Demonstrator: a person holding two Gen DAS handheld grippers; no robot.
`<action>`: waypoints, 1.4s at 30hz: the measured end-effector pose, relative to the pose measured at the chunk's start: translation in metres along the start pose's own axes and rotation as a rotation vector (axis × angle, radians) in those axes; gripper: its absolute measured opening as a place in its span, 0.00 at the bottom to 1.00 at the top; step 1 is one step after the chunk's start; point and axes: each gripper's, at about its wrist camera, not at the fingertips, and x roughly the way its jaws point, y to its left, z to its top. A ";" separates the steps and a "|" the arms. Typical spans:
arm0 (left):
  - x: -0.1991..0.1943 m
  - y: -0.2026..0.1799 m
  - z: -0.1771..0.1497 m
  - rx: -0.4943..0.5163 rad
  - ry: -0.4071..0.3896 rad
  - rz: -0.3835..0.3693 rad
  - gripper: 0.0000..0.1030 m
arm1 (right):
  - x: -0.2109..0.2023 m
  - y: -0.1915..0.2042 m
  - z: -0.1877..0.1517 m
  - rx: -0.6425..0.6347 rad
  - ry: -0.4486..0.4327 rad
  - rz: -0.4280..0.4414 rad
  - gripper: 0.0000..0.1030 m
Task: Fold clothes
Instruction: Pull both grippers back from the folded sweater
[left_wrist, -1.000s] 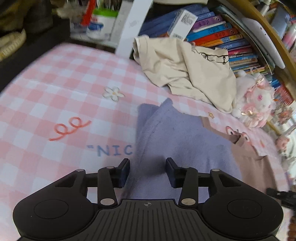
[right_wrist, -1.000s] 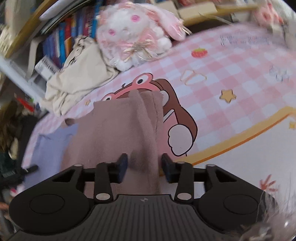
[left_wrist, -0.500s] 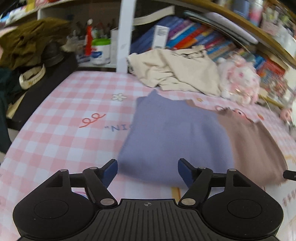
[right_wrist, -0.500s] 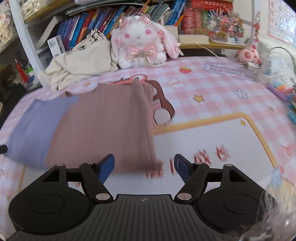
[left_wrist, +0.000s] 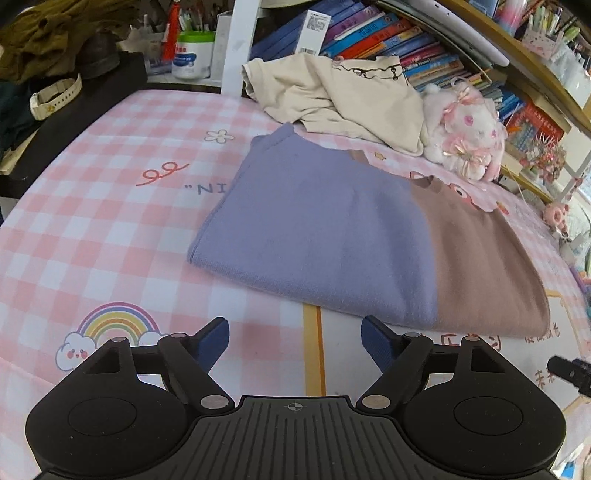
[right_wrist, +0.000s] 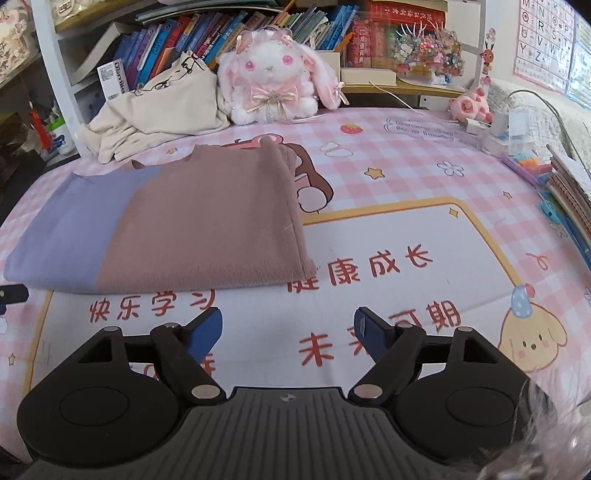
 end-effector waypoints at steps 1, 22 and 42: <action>0.000 0.000 0.000 -0.005 0.001 -0.001 0.78 | 0.000 0.001 -0.001 -0.008 0.007 0.000 0.75; -0.016 -0.039 -0.028 -0.179 0.006 0.134 0.78 | 0.015 -0.017 0.022 -0.268 0.020 0.200 0.84; -0.045 -0.082 -0.082 -0.595 -0.112 0.326 0.78 | 0.046 -0.073 0.035 -0.523 0.083 0.456 0.84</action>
